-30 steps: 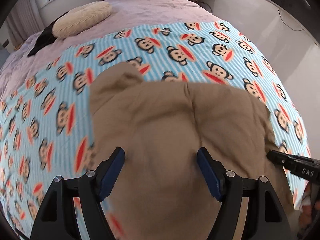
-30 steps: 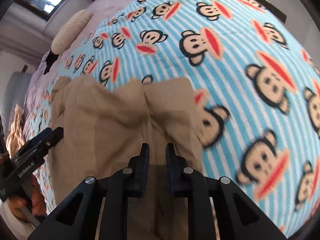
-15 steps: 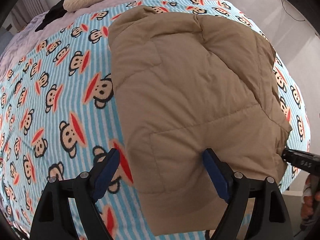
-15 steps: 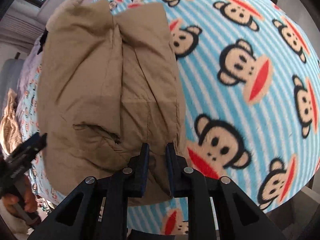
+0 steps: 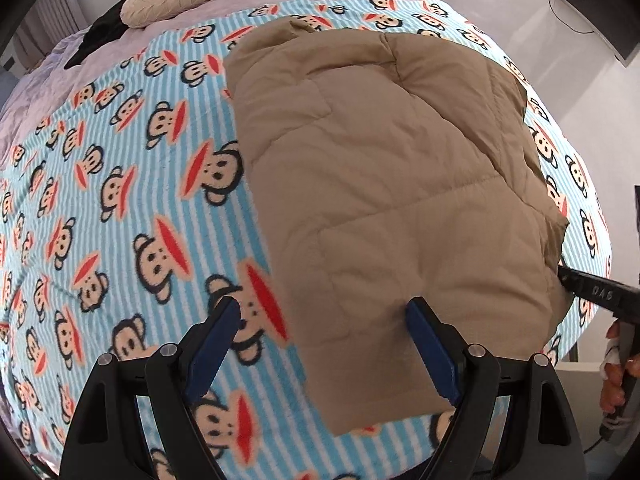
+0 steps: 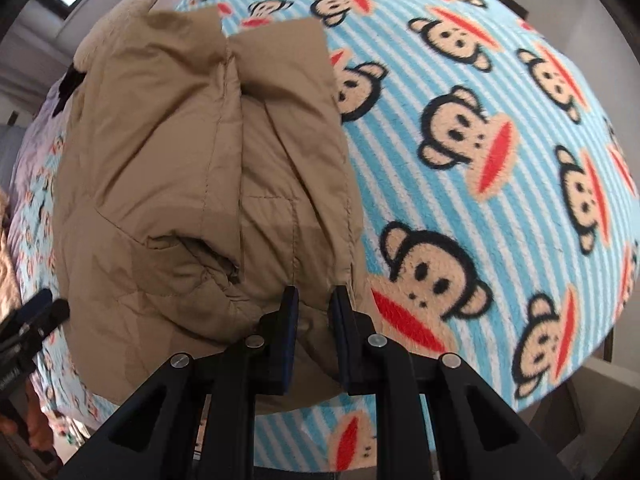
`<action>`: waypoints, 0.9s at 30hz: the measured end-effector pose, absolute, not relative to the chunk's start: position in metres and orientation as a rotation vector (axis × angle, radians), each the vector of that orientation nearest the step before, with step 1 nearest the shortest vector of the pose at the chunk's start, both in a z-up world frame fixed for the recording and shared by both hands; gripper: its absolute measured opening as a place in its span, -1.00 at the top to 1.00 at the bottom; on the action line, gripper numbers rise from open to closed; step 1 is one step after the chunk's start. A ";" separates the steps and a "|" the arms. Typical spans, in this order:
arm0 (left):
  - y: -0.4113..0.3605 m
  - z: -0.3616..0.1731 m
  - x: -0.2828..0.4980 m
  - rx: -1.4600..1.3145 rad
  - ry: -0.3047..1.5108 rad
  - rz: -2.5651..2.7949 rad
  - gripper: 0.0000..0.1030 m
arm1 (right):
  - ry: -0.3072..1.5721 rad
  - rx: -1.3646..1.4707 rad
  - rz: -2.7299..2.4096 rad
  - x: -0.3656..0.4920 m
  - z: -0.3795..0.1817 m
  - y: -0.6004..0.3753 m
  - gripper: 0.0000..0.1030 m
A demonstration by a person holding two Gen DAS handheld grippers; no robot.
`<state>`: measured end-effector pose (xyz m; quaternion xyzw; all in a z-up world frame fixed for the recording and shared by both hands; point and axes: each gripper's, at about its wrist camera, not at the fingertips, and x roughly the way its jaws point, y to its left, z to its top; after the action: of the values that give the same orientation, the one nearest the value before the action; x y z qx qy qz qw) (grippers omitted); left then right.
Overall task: Fold large clothes
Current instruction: 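Lower the folded tan jacket onto the blanket and open the right gripper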
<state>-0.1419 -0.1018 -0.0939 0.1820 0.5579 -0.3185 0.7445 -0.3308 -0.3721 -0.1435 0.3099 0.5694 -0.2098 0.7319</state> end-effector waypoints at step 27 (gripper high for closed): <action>-0.118 -0.092 -0.100 0.329 1.254 -0.524 -1.00 | 1.185 0.719 -0.257 -0.277 -0.096 -0.418 -0.44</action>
<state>-0.1005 -0.1179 -0.0918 0.1513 0.5772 -0.2413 0.7653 -0.2770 -0.4176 -0.0959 0.3305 0.5446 -0.1179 0.7618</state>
